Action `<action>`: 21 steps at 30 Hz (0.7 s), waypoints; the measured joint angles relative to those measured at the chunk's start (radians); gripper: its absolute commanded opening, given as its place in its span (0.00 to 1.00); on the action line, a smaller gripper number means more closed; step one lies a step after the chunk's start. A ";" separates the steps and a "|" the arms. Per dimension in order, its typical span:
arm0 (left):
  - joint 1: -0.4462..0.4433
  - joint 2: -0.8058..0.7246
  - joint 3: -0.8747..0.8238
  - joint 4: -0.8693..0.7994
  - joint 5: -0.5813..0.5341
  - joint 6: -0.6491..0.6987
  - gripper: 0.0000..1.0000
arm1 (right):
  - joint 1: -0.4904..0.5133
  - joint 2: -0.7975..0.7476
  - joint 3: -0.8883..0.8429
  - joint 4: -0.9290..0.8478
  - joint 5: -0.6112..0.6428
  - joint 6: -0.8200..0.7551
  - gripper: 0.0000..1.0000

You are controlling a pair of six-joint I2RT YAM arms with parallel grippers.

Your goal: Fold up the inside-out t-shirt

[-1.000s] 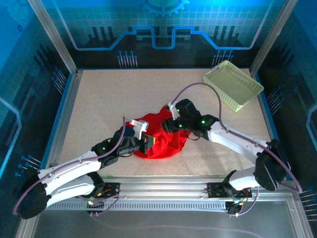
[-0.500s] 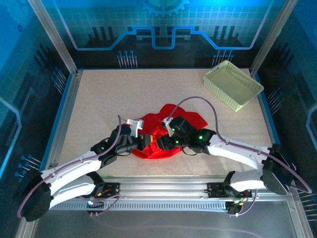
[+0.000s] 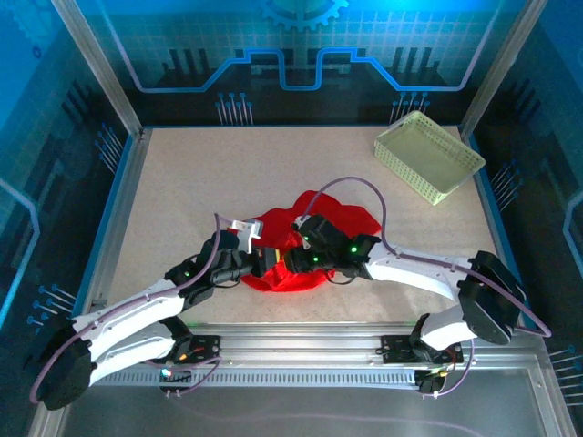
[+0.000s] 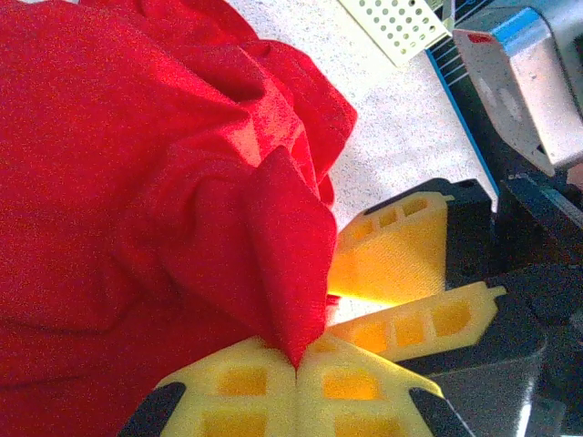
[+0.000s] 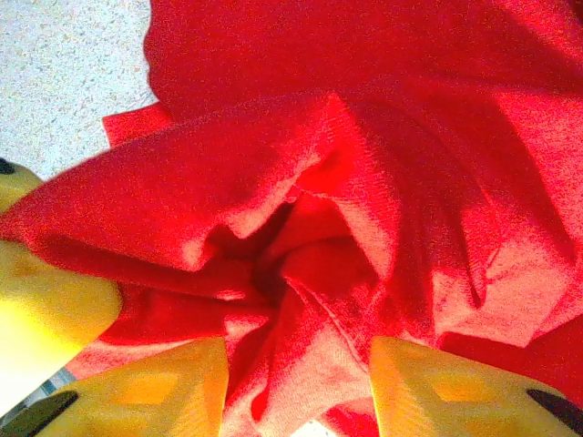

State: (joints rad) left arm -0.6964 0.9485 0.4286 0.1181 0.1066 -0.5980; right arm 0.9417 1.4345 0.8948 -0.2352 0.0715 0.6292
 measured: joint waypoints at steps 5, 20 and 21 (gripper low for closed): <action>0.000 0.000 0.000 0.000 0.000 0.000 0.00 | 0.000 0.032 0.013 0.001 0.004 0.002 0.32; 0.050 -0.042 -0.051 0.014 -0.006 -0.038 0.00 | 0.003 -0.140 -0.090 0.028 0.068 -0.066 0.00; 0.063 -0.042 -0.057 0.021 -0.004 -0.050 0.00 | 0.003 -0.171 -0.108 0.038 0.056 -0.074 0.00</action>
State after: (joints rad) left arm -0.6334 0.9070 0.3717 0.1394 0.1028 -0.6483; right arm 0.9443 1.2640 0.7872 -0.1974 0.1280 0.5556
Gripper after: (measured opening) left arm 0.060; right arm 0.061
